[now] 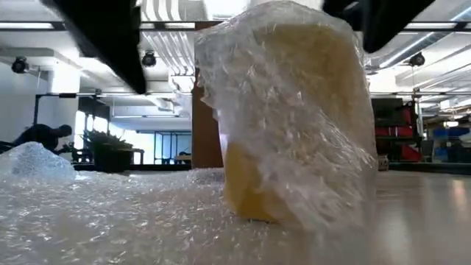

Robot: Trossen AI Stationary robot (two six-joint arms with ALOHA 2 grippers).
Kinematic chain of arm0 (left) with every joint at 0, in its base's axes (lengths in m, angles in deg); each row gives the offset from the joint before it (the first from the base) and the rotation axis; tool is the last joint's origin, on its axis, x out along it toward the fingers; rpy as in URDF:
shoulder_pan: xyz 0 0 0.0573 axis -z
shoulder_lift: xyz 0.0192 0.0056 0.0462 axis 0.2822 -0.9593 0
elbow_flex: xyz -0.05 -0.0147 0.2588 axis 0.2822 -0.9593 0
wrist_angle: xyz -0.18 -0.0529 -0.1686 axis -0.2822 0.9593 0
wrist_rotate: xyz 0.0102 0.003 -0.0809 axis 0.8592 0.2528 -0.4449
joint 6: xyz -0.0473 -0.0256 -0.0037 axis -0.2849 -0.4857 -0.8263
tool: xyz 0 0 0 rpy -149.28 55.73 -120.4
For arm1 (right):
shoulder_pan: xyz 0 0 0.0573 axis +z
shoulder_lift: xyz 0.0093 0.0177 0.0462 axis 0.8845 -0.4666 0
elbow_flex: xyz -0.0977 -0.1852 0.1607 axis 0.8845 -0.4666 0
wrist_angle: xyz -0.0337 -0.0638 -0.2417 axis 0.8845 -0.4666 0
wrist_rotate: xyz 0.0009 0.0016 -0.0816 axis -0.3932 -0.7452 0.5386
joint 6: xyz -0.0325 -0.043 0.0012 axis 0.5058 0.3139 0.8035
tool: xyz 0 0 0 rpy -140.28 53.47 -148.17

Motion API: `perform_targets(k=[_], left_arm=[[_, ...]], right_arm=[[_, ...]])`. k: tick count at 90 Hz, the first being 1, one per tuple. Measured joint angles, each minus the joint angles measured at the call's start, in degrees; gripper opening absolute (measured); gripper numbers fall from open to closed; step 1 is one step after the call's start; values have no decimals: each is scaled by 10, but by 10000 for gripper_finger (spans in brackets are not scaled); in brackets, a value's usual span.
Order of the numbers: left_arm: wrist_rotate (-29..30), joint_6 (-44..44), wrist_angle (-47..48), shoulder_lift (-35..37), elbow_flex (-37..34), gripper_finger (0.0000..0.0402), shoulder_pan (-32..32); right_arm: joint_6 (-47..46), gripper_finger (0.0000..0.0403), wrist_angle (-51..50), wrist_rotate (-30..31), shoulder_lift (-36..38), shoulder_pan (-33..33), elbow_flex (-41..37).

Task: Wrap mug
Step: Wrap the yellow mug with the transparent bubble wrap

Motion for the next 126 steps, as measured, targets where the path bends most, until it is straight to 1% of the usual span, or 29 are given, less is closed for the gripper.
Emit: perform_targets(k=[6, 11, 22, 33, 38, 44, 50, 57, 68, 80, 88, 94, 99, 107, 112, 114, 118, 126], left_arm=[[-13, -51, 58, 0, -1, 33, 0], [-22, -93, 106, 0, -2, 57, -1], [-41, -169, 155, 1, -15, 128, 0], [-91, -217, 134, 6, -50, 201, 0], [-116, -238, 120, 6, -73, 225, 1], [-137, -258, 88, 8, -102, 244, 5], [-148, -278, 58, 17, -126, 249, 8], [-150, -304, 49, 31, -146, 243, 13], [-161, -338, 35, 52, -179, 220, 17], [-162, -341, -70, 63, -228, 199, 18], [-174, -342, -97, 57, -255, 185, 18], [-180, -337, -105, 52, -264, 166, 18], [-177, -331, -109, 51, -261, 140, 18], [-140, -316, -106, 61, -243, 78, 20], [-103, -297, -98, 68, -227, 33, 20], [-88, -289, -97, 72, -218, 22, 19], [-52, -274, -104, 82, -198, 10, 17], [8, -246, -102, 91, -165, 22, 18]], right_arm=[[-42, 13, 7, 21, 42, 8, -43], [-76, 13, 18, 39, 71, 15, -83], [-133, 13, 79, 53, 122, 27, -165], [-151, 13, 141, 53, 138, 34, -219], [-152, 13, 156, 53, 138, 35, -231], [-152, 14, 164, 53, 134, 35, -239], [-148, 14, 168, 53, 128, 35, -245], [-143, 14, 171, 54, 121, 35, -246], [-137, 14, 175, 54, 110, 35, -247], [-132, 14, 188, 54, 93, 35, -247], [-129, 14, 199, 54, 81, 35, -248], [-127, 14, 201, 54, 75, 35, -248], [-124, 14, 211, 54, 70, 35, -248], [-117, 14, 229, 53, 60, 35, -248], [-106, 14, 254, 54, 53, 35, -248], [-101, 14, 265, 54, 50, 35, -248], [-93, 14, 280, 53, 43, 35, -248], [-69, 14, 327, 52, 30, 35, -248]])
